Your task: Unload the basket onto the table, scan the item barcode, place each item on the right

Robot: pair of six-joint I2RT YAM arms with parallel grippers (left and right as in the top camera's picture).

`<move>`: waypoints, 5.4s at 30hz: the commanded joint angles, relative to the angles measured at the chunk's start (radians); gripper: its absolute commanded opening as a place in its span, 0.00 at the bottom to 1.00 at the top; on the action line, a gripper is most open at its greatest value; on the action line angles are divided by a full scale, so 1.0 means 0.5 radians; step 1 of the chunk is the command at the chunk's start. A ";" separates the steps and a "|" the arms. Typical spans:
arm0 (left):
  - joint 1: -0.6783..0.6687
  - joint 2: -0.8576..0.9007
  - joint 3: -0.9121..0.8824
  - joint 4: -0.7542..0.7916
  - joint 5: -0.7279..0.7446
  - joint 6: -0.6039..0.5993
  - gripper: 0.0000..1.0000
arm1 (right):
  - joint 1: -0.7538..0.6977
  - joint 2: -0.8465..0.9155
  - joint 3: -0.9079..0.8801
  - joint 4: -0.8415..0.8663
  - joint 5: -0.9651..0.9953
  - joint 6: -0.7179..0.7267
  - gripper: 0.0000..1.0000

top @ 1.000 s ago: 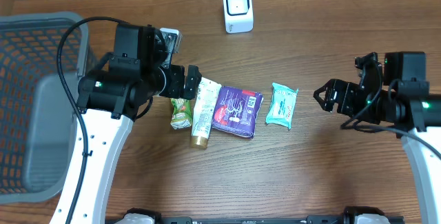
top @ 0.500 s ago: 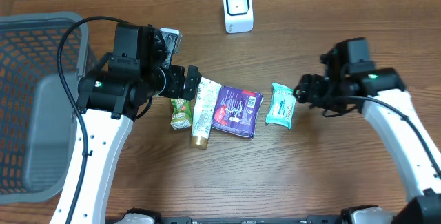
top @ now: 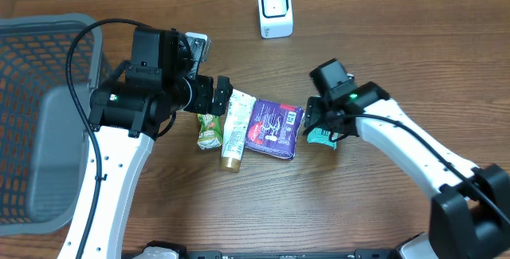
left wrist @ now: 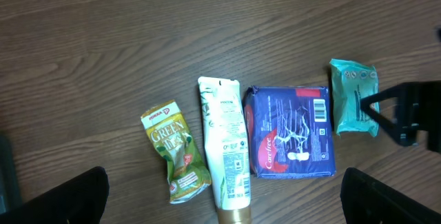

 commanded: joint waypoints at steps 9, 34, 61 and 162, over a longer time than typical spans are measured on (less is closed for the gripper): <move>0.000 -0.043 0.038 0.000 0.001 0.031 1.00 | 0.173 0.275 0.042 0.081 0.253 -0.081 0.70; 0.000 -0.043 0.038 0.000 0.001 0.031 0.99 | 0.169 0.471 -0.096 0.101 0.369 -0.298 0.55; 0.000 -0.043 0.038 0.000 0.002 0.031 0.99 | -0.284 -0.085 0.262 -0.225 -1.438 -0.850 0.04; 0.000 -0.043 0.038 0.000 0.002 0.031 1.00 | 0.292 0.227 -0.556 0.388 0.309 -0.675 0.04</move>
